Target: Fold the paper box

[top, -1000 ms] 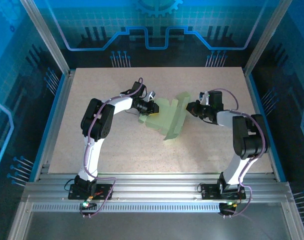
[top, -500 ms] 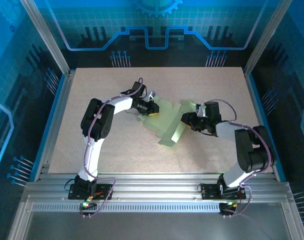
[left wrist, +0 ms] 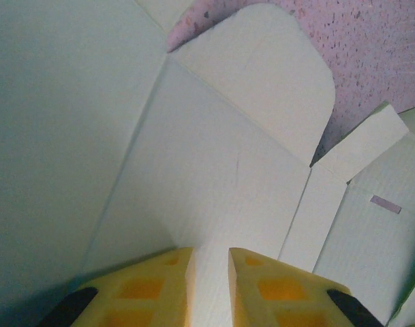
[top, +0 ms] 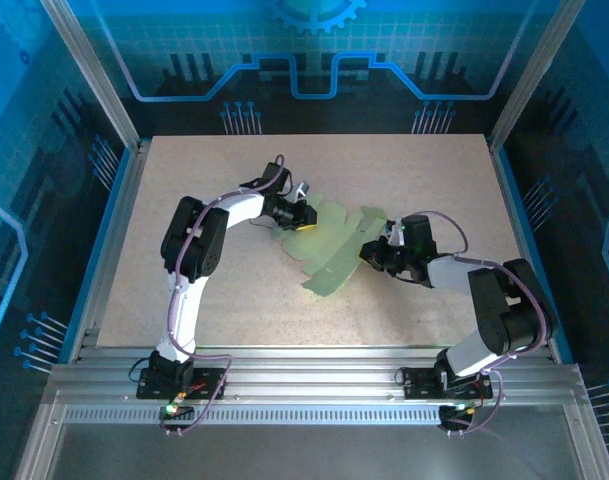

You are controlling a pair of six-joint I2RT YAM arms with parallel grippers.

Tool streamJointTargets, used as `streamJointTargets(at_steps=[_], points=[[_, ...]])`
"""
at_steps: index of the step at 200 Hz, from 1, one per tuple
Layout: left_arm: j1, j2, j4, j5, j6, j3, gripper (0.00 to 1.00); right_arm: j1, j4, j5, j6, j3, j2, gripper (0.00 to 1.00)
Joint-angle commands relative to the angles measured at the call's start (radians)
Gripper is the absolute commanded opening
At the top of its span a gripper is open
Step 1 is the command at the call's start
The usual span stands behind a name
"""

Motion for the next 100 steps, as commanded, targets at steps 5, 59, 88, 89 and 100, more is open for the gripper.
streamJointTargets(at_steps=[5, 59, 88, 89, 100], points=[[-0.014, 0.088, -0.094, -0.035, -0.004, -0.022, 0.22, 0.024, 0.003, -0.011, -0.043, 0.021, -0.004, 0.00], [-0.013, 0.009, -0.031, -0.044, -0.017, -0.079, 0.58, 0.018, 0.073, 0.052, -0.031, -0.014, -0.045, 0.00], [-0.011, -0.152, -0.018, -0.043, -0.033, -0.100, 0.85, -0.003, 0.092, 0.089, -0.049, -0.006, -0.063, 0.00], [-0.011, -0.159, -0.017, -0.044, -0.033, -0.100, 0.85, -0.004, 0.094, 0.089, -0.049, -0.005, -0.063, 0.00], [-0.012, -0.235, -0.012, -0.068, -0.031, -0.110, 0.94, -0.021, 0.122, 0.090, -0.047, -0.004, -0.063, 0.00]])
